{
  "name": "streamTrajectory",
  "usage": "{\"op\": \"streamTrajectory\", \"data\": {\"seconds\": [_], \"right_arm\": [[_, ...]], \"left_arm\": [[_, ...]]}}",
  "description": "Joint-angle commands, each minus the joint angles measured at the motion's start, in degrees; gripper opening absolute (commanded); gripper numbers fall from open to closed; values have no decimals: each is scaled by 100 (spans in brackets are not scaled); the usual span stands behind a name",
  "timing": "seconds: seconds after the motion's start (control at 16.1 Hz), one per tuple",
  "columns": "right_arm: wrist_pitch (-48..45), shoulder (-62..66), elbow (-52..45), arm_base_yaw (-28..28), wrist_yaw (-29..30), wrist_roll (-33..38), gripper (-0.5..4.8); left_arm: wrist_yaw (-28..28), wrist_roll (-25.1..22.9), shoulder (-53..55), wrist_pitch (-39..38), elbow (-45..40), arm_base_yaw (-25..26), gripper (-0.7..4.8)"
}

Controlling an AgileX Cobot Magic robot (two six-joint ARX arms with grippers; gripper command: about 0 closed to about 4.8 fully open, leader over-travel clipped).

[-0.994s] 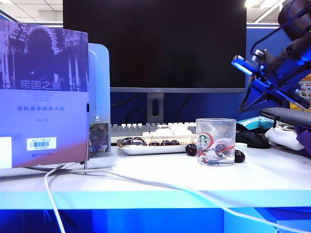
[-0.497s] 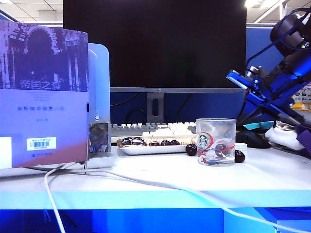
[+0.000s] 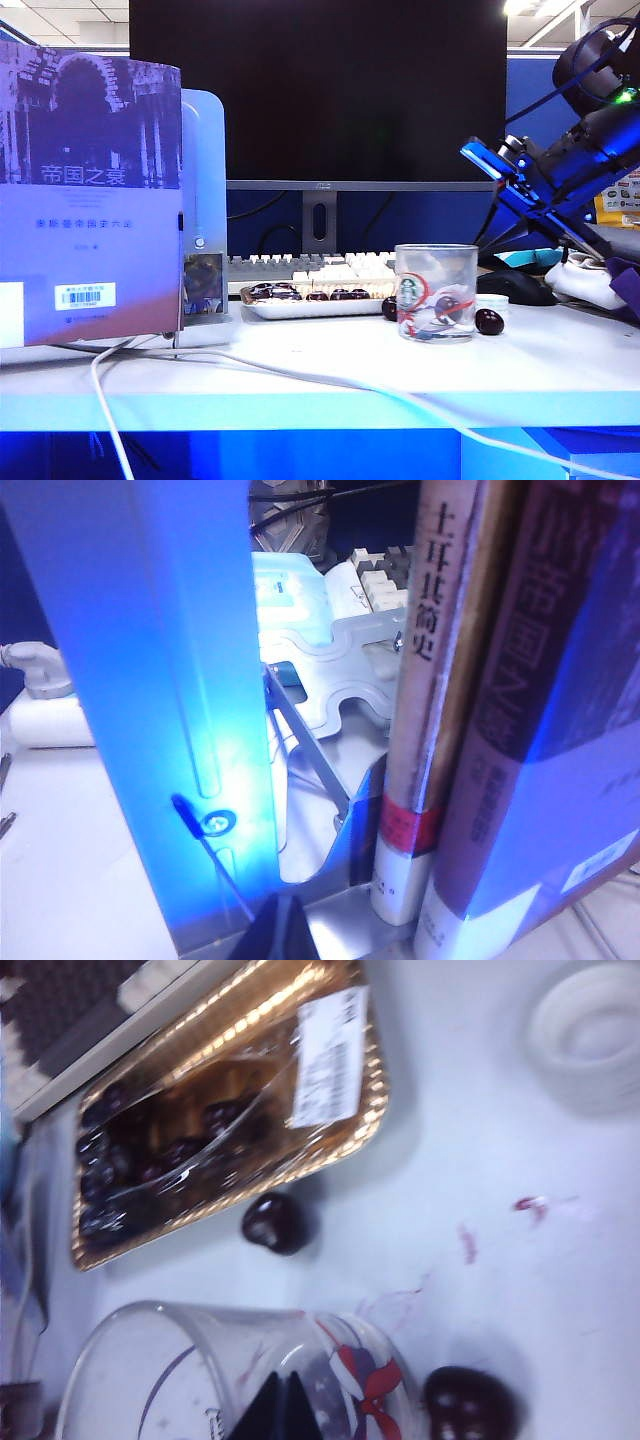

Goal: Pick up the cherry on the right side of the glass and put it inside the glass.

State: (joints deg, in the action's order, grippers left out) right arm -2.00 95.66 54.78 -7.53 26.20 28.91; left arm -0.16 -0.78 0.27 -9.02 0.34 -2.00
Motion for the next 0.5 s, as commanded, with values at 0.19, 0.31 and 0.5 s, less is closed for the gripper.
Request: {"op": "streamTrajectory", "data": {"seconds": [0.19, 0.31, 0.5], "right_arm": [[-4, 109, 39, -195, 564, 4, -5], [13, 208, 39, -308, 822, 4, -5], [4, 267, 42, -415, 1029, -2, -5]], "left_arm": [[24, -26, -17, -70, -4, 4, -5], [22, -26, -17, -70, -4, 4, -5], [22, -26, -17, -70, -4, 4, -5]]}}
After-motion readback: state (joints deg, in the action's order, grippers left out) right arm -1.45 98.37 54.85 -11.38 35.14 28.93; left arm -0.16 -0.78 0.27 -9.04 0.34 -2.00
